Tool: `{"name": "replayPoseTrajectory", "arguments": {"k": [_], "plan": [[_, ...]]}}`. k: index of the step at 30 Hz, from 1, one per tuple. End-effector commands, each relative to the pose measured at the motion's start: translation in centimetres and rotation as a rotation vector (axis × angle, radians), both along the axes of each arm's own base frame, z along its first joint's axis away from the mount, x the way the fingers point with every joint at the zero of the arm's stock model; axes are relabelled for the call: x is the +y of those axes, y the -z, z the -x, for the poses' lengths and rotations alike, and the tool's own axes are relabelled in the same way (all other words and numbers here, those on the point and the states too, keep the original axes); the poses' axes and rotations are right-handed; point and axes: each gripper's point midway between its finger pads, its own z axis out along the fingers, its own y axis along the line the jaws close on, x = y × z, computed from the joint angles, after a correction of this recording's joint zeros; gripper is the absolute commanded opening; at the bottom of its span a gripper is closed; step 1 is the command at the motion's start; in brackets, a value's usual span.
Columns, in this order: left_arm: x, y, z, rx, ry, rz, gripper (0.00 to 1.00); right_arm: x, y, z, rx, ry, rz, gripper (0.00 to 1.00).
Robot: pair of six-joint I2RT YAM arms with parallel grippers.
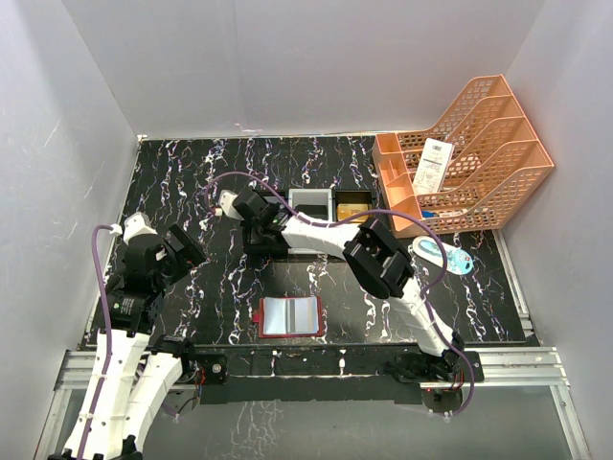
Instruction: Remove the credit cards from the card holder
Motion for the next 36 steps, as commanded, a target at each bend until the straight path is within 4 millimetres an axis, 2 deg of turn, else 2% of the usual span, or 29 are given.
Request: {"name": "replayPoseTrajectory", "arguments": {"k": [1, 8, 16, 21, 29, 32, 36], "plan": [[0.3, -0.3, -0.1, -0.014, -0.006, -0.009, 0.99, 0.6, -1.8, -1.1, -0.047, 0.009, -0.018, 0.07], [0.1, -0.3, -0.1, -0.016, 0.005, -0.008, 0.99, 0.8, -1.1, -1.0, -0.028, 0.002, -0.019, 0.13], [-0.1, -0.3, -0.2, -0.016, 0.016, -0.006, 0.99, 1.1, -1.2, -0.8, -0.008, -0.012, -0.038, 0.21], [-0.2, -0.2, -0.3, -0.014, 0.022, -0.005, 0.99, 0.7, -0.9, -0.8, 0.007, -0.006, -0.035, 0.27], [-0.2, -0.2, -0.3, -0.015, 0.024, -0.004, 0.99, 0.5, -0.5, -0.7, 0.039, 0.004, -0.059, 0.31], [-0.2, -0.1, -0.3, -0.011, 0.024, -0.005, 0.99, 0.8, -1.1, -0.6, 0.054, 0.0, -0.094, 0.35], [-0.3, -0.1, -0.3, -0.01, 0.03, -0.005, 0.99, 2.0, -3.3, -0.2, 0.073, -0.022, -0.187, 0.42]]}}
